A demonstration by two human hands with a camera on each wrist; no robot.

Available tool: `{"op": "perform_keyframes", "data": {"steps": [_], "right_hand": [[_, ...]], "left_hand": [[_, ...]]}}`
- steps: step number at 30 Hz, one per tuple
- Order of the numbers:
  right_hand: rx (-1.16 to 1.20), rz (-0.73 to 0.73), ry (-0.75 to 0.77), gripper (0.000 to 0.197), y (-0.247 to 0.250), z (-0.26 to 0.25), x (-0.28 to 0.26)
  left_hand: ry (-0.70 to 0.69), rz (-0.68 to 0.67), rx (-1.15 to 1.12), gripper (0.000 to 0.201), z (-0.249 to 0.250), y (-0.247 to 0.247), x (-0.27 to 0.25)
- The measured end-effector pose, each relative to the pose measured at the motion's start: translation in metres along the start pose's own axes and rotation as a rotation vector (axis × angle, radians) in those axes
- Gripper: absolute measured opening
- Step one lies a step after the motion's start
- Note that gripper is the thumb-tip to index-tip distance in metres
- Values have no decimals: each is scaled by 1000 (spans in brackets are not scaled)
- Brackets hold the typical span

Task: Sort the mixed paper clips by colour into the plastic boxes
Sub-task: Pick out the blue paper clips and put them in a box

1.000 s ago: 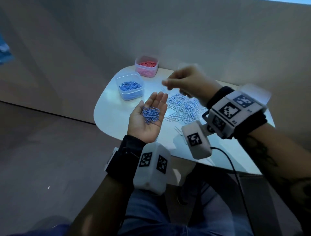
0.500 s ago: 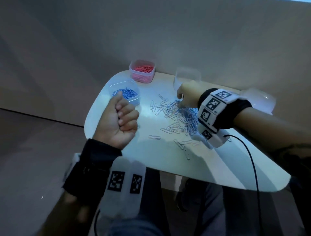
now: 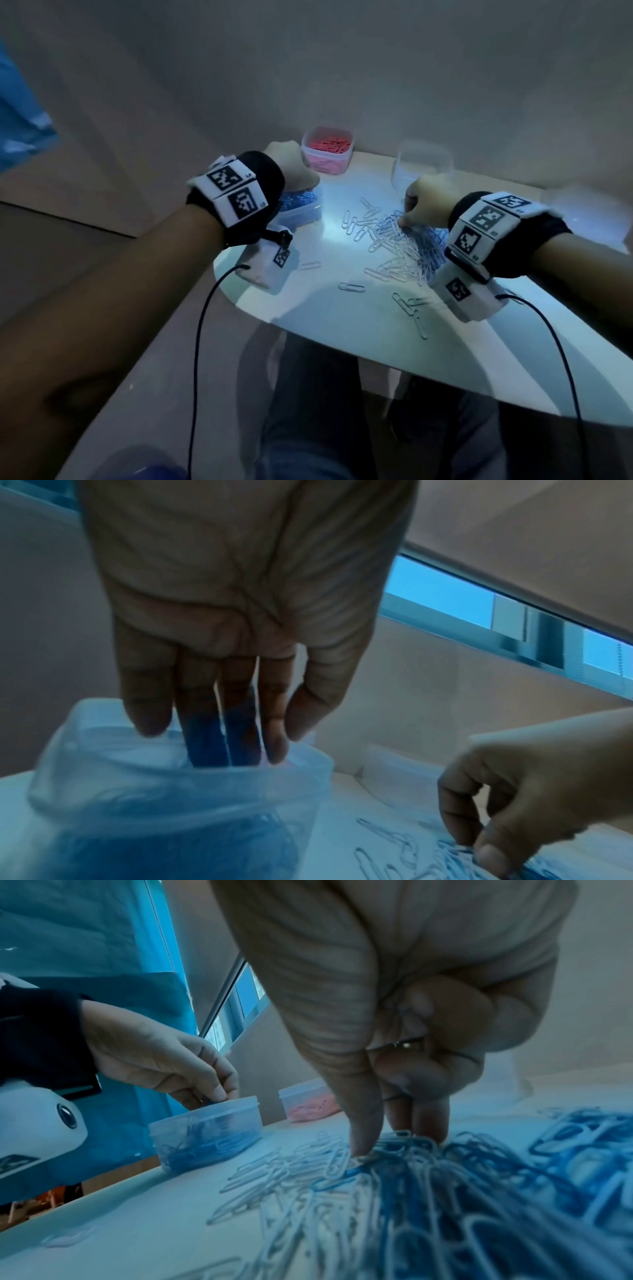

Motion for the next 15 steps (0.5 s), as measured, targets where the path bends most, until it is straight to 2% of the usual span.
{"op": "perform_keyframes", "data": {"steps": [6,9,11,13,15], "right_hand": [[42,-47,-43,32,1,-1,0],[150,-130,-26,18,1,3,-5],[250,-157,-15,22,1,9,-9],[322,-157,0,30,0,14,-13],[356,-154,10,31,-1,19,-16]], "left_hand": [[-97,128,117,17,12,4,-13],[-180,276,220,17,35,-2,-23],[-246,208,205,14,53,-21,-23],[-269,24,193,14,68,-50,-18],[-252,-78,215,19,76,-71,-9]]}}
Point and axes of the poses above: each hand's wrist, its own x-axis towards the middle knuckle, its own y-axis out of the back of the hand, z = x × y, the point moved 4 cm from there along x, towards the middle knuckle, and after that the axes turned 5 degrees about -z, right-handed, at the moved point
